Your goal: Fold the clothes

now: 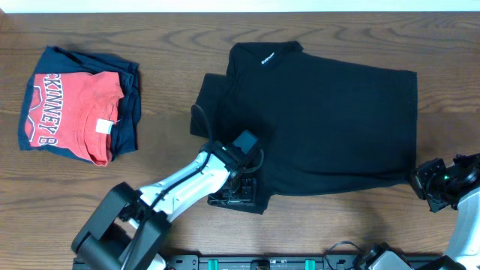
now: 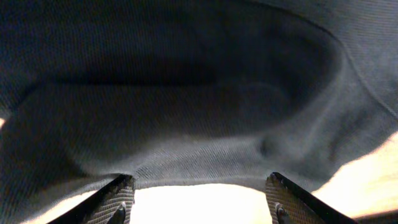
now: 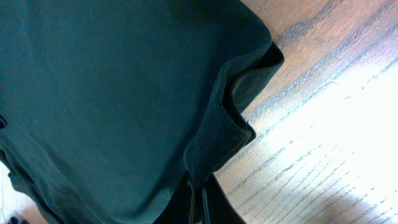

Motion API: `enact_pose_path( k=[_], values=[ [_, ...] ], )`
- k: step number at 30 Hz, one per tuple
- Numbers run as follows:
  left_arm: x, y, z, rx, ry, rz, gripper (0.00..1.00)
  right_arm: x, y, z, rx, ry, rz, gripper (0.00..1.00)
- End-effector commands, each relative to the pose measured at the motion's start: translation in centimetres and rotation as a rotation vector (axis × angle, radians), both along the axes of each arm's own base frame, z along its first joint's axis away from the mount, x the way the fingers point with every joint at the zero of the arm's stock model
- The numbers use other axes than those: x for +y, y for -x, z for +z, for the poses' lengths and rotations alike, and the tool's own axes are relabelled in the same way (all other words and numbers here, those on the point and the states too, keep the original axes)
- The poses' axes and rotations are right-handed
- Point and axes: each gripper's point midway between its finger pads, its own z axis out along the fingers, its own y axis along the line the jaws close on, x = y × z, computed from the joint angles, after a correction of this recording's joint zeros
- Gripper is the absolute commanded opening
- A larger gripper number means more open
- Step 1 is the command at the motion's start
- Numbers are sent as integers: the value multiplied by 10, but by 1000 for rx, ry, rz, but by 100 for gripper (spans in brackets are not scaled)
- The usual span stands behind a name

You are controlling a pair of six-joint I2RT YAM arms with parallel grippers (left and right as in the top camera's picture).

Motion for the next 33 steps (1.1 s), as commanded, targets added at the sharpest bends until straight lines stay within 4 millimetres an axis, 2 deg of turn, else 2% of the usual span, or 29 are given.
enact_pose_path(
  k=[1, 5, 8, 12, 14, 17, 23, 33],
  values=[
    [8, 7, -17, 54, -53, 5, 70, -2, -5, 6, -23, 11, 18, 2],
    [9, 10, -24, 120, -24, 10, 67, -2, -5, 6, -23, 11, 17, 2],
    [14, 7, -25, 135, -24, 43, 46, -2, -5, 6, -23, 11, 17, 2],
    [15, 7, -24, 139, -22, 43, 24, -2, -5, 6, -23, 10, 17, 2],
    [14, 10, -23, 149, -14, 31, 15, -2, -5, 6, -24, 11, 17, 2],
    [11, 13, -21, 162, 9, 9, 6, -2, -5, 6, -24, 11, 17, 2],
    [17, 20, -11, 180, -1, -10, 6, -2, -5, 6, -23, 11, 17, 2],
    [23, 16, 28, 58, 35, -39, 6, -2, -5, 6, -23, 11, 18, 3]
  ],
)
